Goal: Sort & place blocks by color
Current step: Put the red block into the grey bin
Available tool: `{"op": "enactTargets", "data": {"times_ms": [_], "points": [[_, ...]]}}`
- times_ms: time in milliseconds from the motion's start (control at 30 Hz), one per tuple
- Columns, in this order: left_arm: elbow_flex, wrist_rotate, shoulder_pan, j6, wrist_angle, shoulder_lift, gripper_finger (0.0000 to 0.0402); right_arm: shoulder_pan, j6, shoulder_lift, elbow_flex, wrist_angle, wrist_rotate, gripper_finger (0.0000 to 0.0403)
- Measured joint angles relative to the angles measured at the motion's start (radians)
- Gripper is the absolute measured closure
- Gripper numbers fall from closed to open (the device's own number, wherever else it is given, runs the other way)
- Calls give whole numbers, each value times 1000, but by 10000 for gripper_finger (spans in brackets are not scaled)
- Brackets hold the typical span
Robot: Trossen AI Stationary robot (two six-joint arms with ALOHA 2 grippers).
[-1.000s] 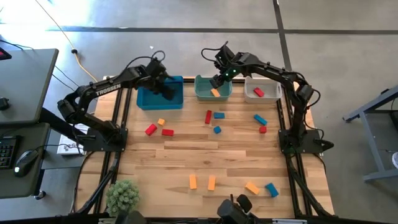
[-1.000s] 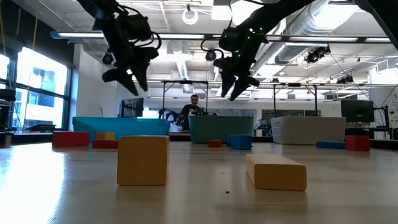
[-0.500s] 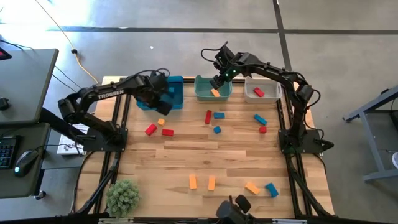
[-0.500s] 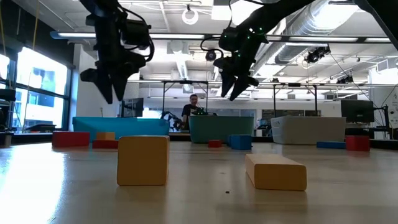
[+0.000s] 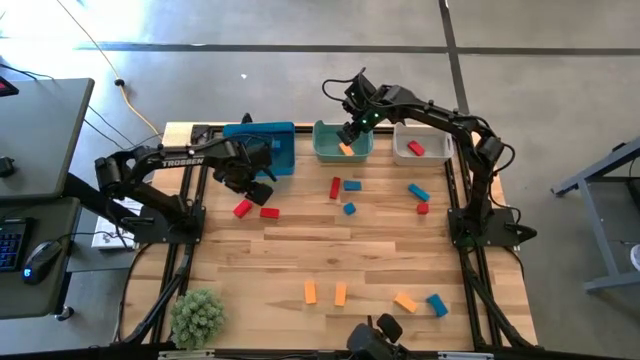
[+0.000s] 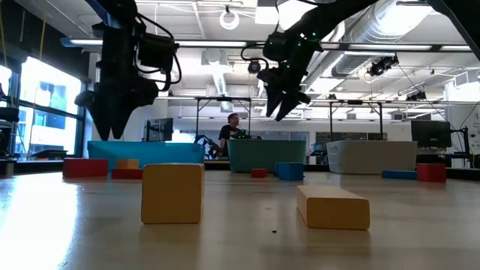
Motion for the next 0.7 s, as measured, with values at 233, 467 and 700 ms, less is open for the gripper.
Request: {"op": "enactTargets", "data": {"times_ms": [233, 467, 700], "points": [[-64, 12, -22, -9, -14, 0, 227, 0, -2, 0, 0, 0, 0, 210], [-120, 17, -57, -26, -13, 0, 227, 0, -7, 0, 0, 0, 0, 210], [-139, 14, -72, -27, 0, 0, 227, 0, -7, 0, 0, 1, 0, 210]]}}
